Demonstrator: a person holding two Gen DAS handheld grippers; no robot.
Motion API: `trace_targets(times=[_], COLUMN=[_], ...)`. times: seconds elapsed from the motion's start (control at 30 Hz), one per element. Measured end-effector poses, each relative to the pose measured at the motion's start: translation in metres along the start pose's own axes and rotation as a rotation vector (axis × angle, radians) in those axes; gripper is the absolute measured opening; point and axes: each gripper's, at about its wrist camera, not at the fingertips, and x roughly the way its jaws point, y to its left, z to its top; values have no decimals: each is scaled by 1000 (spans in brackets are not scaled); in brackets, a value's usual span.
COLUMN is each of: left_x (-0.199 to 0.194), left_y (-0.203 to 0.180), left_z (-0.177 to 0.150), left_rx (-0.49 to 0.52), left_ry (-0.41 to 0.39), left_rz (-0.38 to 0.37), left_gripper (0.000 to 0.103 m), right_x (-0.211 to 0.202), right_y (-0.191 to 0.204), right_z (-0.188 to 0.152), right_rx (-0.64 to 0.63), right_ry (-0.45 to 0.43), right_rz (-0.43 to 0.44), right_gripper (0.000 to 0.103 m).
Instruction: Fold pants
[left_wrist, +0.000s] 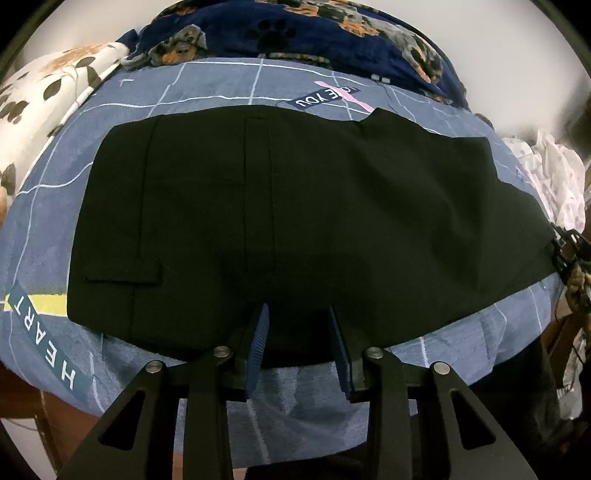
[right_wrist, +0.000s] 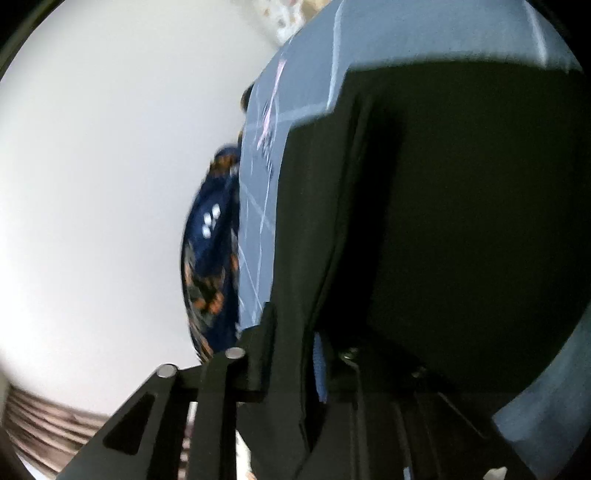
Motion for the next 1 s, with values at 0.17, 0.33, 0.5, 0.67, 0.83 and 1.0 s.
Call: trace_targets(times=[0.17, 0.33, 0.5, 0.67, 0.83, 1.0], left_x=[0, -1, -2, -2, -1, 0], left_y=[-1, -1, -1, -8, -9, -11], left_z=[-1, -1, 0, -3, -4, -4], left_rx=[25, 27, 39, 81, 88, 96], left_ry=[-13, -10, -2, 1, 0, -3], left_rz=[6, 4, -23, -23, -26, -24], left_gripper=[37, 39, 49, 60, 63, 65], right_x=[1, -16, -47, -75, -84, -85], right_y=[12, 12, 10, -1, -31, -33], right_z=[9, 6, -2, -8, -5, -1], right_rx=[-69, -92, -98, -78, 3, -2], right_ry=[9, -24, -38, -65, -88, -84], right_rz=[-42, -39, -58, -74, -97, -72], right_gripper=[7, 5, 5, 4, 5, 4])
